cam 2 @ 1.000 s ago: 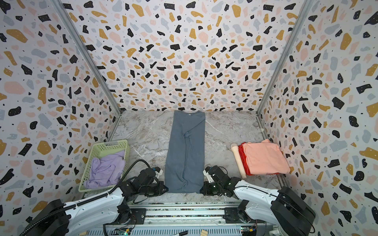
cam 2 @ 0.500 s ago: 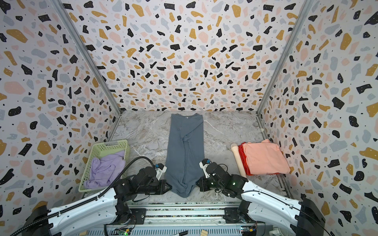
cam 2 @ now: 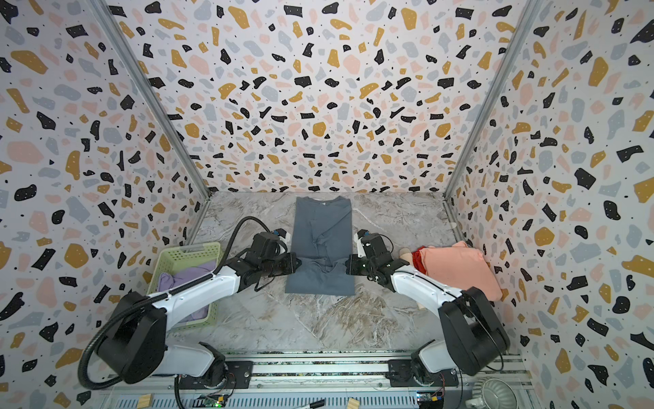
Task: Fold and stack the t-shirts
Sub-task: 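Lift the near end with both grippers and fold it onto the far end, then release the folded shirt and draw both grippers back toward the robot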
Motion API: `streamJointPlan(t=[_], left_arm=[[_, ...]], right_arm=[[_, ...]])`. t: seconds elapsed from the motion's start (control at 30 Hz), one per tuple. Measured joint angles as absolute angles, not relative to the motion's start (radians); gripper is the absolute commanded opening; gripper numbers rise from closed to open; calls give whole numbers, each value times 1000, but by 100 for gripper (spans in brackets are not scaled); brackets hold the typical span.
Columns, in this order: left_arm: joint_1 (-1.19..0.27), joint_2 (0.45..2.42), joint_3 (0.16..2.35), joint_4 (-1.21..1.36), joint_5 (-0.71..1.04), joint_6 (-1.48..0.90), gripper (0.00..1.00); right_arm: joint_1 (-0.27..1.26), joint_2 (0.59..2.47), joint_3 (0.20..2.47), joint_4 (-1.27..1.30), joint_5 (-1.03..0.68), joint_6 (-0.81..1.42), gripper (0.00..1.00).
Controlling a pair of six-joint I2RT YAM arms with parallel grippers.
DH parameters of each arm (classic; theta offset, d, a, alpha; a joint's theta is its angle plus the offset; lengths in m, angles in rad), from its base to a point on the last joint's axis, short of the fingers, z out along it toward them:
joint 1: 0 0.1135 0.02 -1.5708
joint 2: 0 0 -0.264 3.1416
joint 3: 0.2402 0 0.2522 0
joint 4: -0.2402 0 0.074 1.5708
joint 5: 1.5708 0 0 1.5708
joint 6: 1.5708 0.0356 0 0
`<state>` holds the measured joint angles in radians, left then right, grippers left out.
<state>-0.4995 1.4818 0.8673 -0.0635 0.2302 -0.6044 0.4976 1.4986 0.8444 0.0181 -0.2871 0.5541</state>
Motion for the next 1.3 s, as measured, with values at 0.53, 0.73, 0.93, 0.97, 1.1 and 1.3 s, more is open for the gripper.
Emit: streamJointPlan(t=[0.53, 0.73, 0.93, 0.97, 1.1, 1.3], left_arm=[[-360, 1826, 1088, 47, 287, -587, 15], [-315, 1831, 1122, 56, 274, -606, 60], [-309, 1789, 1119, 55, 253, -610, 69], [-309, 1764, 1106, 58, 251, -608, 70], [-309, 1628, 1010, 64, 247, -597, 70], [-322, 1418, 794, 38, 249, -588, 71]], right_arm=[[340, 1918, 1165, 70, -462, 459, 27], [300, 1944, 1241, 68, -494, 432, 58], [280, 1850, 1205, 44, -477, 418, 58], [281, 1815, 1176, 43, -477, 419, 58], [287, 1658, 1031, 25, -478, 435, 61], [326, 1454, 761, 14, -495, 513, 70]])
